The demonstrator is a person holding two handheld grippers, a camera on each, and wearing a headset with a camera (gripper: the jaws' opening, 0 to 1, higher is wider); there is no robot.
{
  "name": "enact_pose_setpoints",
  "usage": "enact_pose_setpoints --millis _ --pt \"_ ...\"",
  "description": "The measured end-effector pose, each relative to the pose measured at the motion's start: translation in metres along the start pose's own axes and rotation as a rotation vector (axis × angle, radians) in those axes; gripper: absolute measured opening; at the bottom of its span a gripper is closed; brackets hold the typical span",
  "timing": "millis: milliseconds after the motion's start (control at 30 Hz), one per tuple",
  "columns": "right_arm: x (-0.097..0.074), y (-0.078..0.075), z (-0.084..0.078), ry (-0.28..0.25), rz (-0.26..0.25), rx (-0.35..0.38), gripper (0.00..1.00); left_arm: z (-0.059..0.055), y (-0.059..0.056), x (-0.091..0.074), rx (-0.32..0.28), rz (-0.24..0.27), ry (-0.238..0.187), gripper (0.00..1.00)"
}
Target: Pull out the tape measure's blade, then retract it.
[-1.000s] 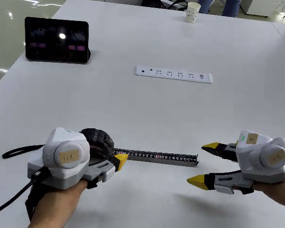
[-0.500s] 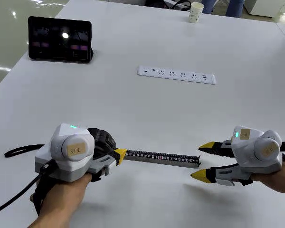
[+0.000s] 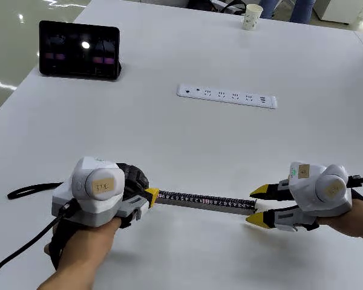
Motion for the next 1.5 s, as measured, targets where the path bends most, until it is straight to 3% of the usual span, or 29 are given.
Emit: enact_pose_setpoints --millis 500,1233,1500 --pt "0.003 -0.005 -0.003 0.042 0.029 -0.014 0.15 0.002 0.002 0.009 -0.042 0.006 0.018 0.61" --pt "0.005 -0.011 -0.008 0.000 0.035 0.021 0.11 0.000 0.002 0.014 -0.052 0.020 0.032 0.61" --pt "0.005 -0.012 -0.010 -0.024 0.034 0.071 0.11 0.000 0.002 0.014 -0.050 0.019 0.041 0.61"
Point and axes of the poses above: the centre of the closed fingertips' face, and the gripper's own axes: x roughly forward along the fingers, y roughly to its left, z roughly out of its top, the point moved 6 cm from there along -x, roughly backward along the fingers, and after that the axes turned 11 degrees about z, right-handed, at the moved point
